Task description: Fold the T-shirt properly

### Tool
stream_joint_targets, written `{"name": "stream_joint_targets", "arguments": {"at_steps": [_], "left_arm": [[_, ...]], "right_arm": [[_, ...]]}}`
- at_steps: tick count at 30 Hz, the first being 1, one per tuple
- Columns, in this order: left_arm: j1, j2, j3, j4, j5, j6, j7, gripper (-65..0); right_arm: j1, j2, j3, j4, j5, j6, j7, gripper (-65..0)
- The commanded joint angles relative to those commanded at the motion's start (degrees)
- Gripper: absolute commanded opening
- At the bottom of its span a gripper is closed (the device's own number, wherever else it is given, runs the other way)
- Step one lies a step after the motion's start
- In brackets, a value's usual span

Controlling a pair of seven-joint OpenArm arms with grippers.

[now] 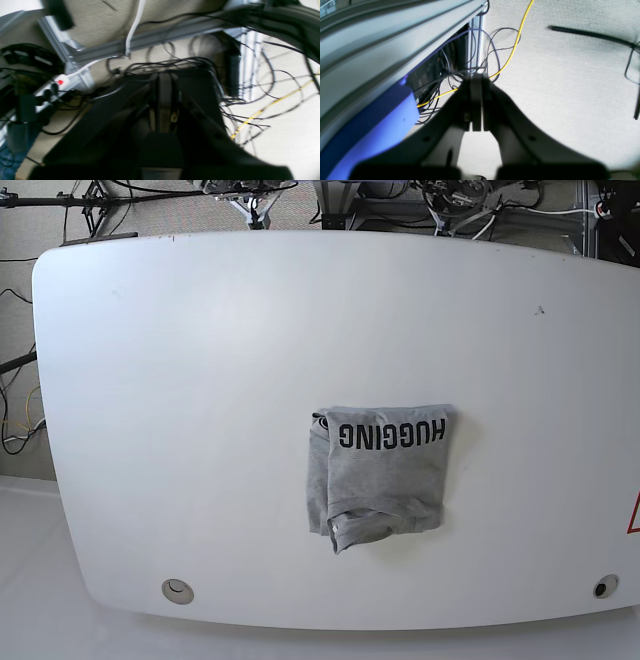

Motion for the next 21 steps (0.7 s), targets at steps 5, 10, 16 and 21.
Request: {"name": "stream_joint_targets", "arguments": {"at_steps": [5,10,16,21], "left_arm": [[0.3,0.2,-0.2,0.0,-0.1,0.0,0.0,-65.0],[2.0,0.3,-0.3,0.0,-0.3,0.0,-0.3,-65.0],[3.3,0.3,-0.4,0.0,-0.4,0.0,-0.4,-65.0],[4.0,0.0,-0.4,0.0,-0.4,0.0,-0.4,-65.0]], "right_arm": [[-0.2,0.1,0.1,0.0,0.0,0.0,0.0,-65.0],[-0.9,0.2,0.2,0.0,0.0,0.0,0.4,-65.0],[-1.5,0.2,0.2,0.0,0.1,0.0,2.0,-65.0],[-1.8,0.2,0.2,0.0,0.1,0.09,2.3,-65.0]]}}
